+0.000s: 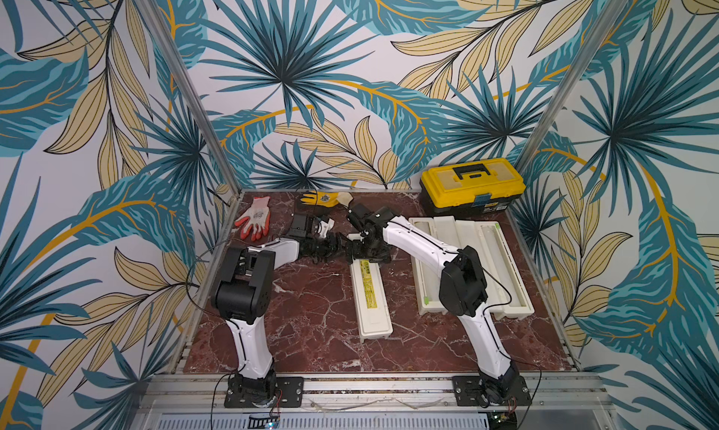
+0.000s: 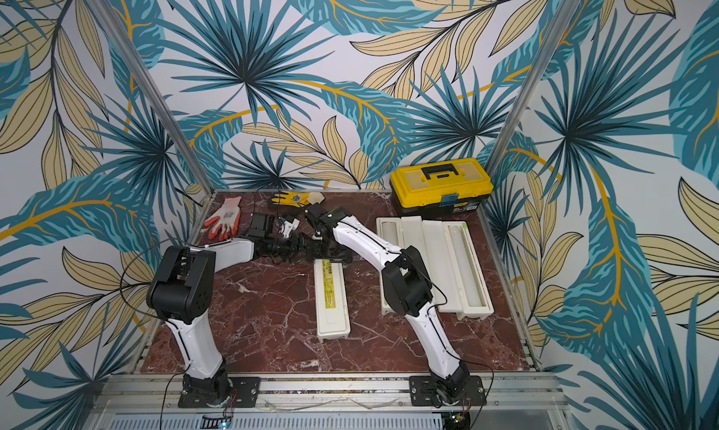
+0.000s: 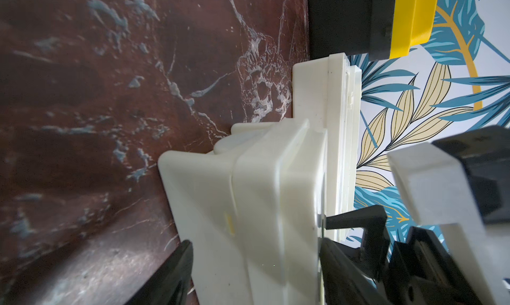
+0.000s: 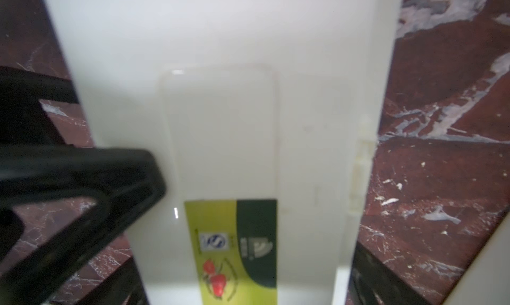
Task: Put plastic wrap rolls into dispensers
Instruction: Close the lid on the plastic wrap cutting box.
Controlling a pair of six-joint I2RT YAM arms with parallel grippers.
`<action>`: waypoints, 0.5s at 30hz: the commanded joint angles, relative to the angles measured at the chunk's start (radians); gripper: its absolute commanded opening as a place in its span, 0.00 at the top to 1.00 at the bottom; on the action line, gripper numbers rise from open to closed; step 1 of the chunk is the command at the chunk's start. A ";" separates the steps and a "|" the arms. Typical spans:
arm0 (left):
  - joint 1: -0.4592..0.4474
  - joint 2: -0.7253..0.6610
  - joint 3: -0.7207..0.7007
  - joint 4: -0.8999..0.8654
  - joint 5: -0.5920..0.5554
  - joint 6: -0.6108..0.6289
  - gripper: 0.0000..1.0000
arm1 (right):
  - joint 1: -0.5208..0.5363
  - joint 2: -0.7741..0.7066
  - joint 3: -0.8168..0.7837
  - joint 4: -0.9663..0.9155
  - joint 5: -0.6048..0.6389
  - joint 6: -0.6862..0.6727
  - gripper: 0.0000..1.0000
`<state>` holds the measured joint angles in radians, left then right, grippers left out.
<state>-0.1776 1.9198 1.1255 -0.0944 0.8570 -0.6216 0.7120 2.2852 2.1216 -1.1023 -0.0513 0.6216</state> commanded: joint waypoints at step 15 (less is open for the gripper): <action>-0.006 0.046 -0.068 -0.153 -0.183 0.022 0.34 | 0.020 -0.155 -0.254 0.074 -0.084 0.030 0.04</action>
<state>-0.1909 1.9171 1.1229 -0.0929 0.8467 -0.6212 0.7200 2.1315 1.9213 -1.0477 -0.1112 0.6308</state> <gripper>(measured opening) 0.666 0.965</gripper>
